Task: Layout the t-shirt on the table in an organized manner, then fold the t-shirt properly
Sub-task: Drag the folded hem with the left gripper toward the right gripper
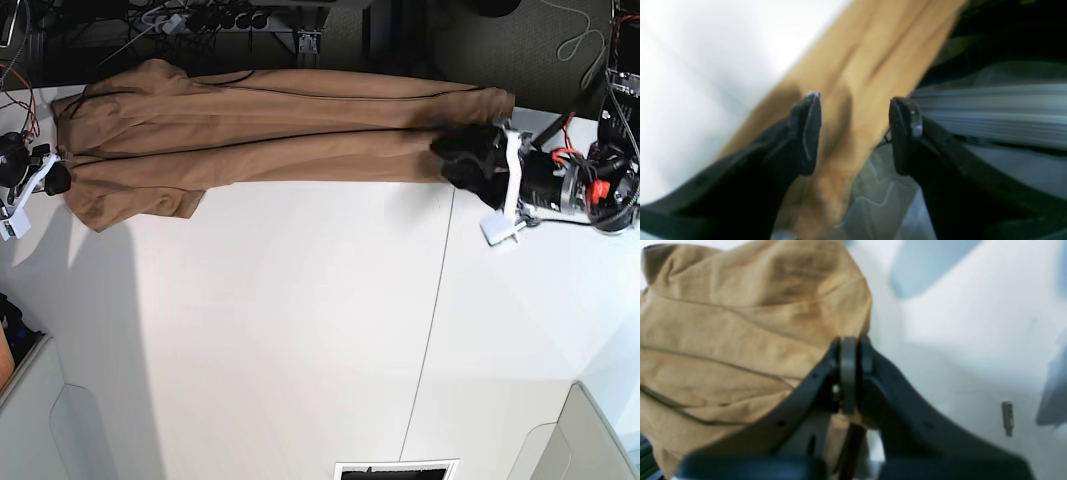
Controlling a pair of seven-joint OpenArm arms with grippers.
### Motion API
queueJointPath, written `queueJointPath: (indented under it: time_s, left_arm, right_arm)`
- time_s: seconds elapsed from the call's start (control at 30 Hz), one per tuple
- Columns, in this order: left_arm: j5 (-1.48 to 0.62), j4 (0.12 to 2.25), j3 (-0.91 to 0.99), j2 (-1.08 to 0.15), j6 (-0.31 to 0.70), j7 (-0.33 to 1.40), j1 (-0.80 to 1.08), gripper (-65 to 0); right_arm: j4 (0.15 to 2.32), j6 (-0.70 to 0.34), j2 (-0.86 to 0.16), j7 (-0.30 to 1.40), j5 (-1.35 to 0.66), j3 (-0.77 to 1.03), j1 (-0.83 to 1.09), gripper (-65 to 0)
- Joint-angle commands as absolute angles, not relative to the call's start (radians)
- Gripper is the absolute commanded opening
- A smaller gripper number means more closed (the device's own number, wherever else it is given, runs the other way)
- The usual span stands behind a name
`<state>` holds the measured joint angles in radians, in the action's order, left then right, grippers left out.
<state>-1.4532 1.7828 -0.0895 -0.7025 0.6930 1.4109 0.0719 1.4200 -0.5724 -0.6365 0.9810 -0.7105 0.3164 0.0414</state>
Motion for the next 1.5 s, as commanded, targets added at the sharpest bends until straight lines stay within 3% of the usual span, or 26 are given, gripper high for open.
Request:
queueJointPath:
  time_s: [0.0,0.17,0.2,0.37,0.6,0.87,1.47]
  left_arm:
    - [-1.484,1.834,-0.084,-0.689,0.698,1.396,0.085,-33.4]
    - [-1.480,1.863,-0.086,-0.564,0.698,1.396,0.178,-62.6]
    - [-1.429,1.856,-0.086,-0.543,0.698,1.396,0.184,-65.0]
    - [-1.211,1.795,-0.086,-0.460,0.698,1.271,0.183,-65.0]
    - [-1.172,1.729,-0.108,-0.427,0.698,1.237,0.180,-65.0]
    - [-0.826,1.647,-0.278,-0.427,0.698,1.008,0.165,-65.0]
    - [-0.796,1.296,-0.346,-0.415,0.698,0.966,-0.164,-65.0]
  right_arm:
    - [1.432,-0.572,-0.662,0.965,-0.722,0.327,0.031,-65.0]
    - [1.428,-0.572,-0.662,0.966,-0.714,0.327,0.031,-65.0]
    - [1.427,-0.572,-0.662,0.966,-0.714,0.328,0.031,-65.0]
    - [1.427,-0.572,-0.662,0.964,-0.719,0.327,0.028,-65.0]
    - [1.427,-0.572,-0.662,0.965,-0.719,0.327,0.028,-65.0]
    - [1.427,-0.572,-0.662,0.965,-0.719,0.327,0.028,-65.0]
    - [1.401,-0.572,-0.662,0.915,-0.727,0.327,-0.006,-65.0]
